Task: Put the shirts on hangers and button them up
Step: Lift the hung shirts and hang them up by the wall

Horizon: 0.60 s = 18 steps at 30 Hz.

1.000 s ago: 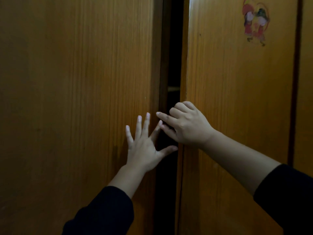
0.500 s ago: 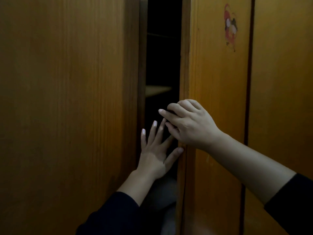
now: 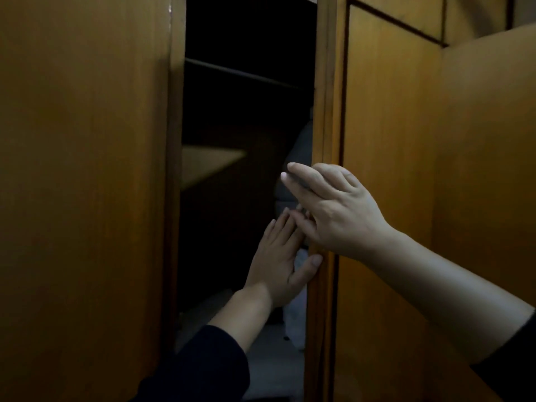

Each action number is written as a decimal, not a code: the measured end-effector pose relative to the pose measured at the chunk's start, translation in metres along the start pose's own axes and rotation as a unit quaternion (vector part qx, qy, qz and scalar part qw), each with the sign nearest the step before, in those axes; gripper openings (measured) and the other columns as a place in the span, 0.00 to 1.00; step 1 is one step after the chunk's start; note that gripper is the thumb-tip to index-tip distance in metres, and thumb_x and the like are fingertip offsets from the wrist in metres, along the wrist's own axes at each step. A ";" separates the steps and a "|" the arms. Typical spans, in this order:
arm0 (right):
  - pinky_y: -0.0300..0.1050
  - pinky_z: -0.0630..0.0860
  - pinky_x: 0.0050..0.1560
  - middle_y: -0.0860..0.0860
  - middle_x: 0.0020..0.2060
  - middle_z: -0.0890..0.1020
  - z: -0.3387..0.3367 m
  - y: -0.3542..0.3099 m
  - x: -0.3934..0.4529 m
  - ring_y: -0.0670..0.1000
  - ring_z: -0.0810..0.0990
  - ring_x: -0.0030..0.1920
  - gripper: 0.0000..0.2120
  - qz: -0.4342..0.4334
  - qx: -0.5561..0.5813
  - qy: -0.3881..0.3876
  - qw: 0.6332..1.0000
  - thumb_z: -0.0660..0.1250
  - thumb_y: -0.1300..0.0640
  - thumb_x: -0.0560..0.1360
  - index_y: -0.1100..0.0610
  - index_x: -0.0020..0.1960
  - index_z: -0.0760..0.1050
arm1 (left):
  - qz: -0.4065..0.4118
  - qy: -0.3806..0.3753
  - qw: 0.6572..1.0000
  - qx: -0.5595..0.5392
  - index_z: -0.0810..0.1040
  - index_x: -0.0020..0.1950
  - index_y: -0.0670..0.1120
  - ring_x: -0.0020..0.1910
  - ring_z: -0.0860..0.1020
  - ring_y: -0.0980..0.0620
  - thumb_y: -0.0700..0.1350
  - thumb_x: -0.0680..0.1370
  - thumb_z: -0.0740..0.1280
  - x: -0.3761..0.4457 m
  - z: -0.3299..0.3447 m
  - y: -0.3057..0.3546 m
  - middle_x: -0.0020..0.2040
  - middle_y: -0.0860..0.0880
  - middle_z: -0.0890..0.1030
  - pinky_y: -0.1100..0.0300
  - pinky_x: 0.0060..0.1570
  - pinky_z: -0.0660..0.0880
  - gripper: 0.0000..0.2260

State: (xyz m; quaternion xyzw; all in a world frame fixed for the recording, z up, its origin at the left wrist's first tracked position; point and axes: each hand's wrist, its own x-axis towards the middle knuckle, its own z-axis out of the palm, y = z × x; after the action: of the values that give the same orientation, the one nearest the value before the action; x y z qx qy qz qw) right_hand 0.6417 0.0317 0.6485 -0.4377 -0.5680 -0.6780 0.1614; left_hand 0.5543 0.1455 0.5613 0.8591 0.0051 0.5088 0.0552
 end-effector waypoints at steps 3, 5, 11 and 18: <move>0.49 0.65 0.65 0.56 0.66 0.74 -0.018 0.022 -0.019 0.53 0.68 0.64 0.22 0.004 -0.031 -0.027 0.999 0.59 0.50 0.78 0.60 0.68 0.72 | -0.005 -0.028 0.999 -0.019 0.59 0.77 0.50 0.77 0.51 0.56 0.71 0.75 0.42 0.008 0.018 0.026 0.77 0.53 0.58 0.53 0.76 0.47 0.38; 0.49 0.66 0.65 0.56 0.66 0.74 -0.028 0.036 -0.031 0.54 0.68 0.64 0.22 0.008 -0.051 -0.039 0.998 0.58 0.49 0.79 0.60 0.67 0.72 | -0.016 -0.054 0.998 -0.019 0.58 0.77 0.50 0.77 0.52 0.58 0.73 0.73 0.40 0.014 0.029 0.042 0.78 0.53 0.58 0.53 0.76 0.48 0.40; 0.50 0.65 0.65 0.57 0.67 0.73 -0.055 0.070 -0.062 0.55 0.67 0.65 0.21 0.022 -0.091 -0.063 0.994 0.56 0.50 0.79 0.61 0.66 0.73 | -0.023 -0.082 0.996 -0.028 0.57 0.77 0.50 0.76 0.57 0.54 0.72 0.75 0.43 0.026 0.054 0.087 0.76 0.52 0.62 0.50 0.74 0.54 0.38; 0.53 0.68 0.65 0.57 0.69 0.70 -0.076 0.105 -0.091 0.56 0.65 0.67 0.24 0.040 -0.135 -0.124 0.982 0.57 0.47 0.78 0.59 0.68 0.71 | -0.018 -0.177 0.984 -0.024 0.42 0.78 0.54 0.77 0.47 0.55 0.68 0.75 0.53 0.044 0.076 0.117 0.79 0.53 0.47 0.56 0.75 0.45 0.38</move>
State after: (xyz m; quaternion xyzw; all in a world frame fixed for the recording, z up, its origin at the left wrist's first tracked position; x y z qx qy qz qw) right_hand 0.7369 -0.0948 0.6461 -0.5587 -0.4686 -0.6820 0.0561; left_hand 0.6361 0.0257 0.5754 0.9338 -0.0010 0.3477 0.0848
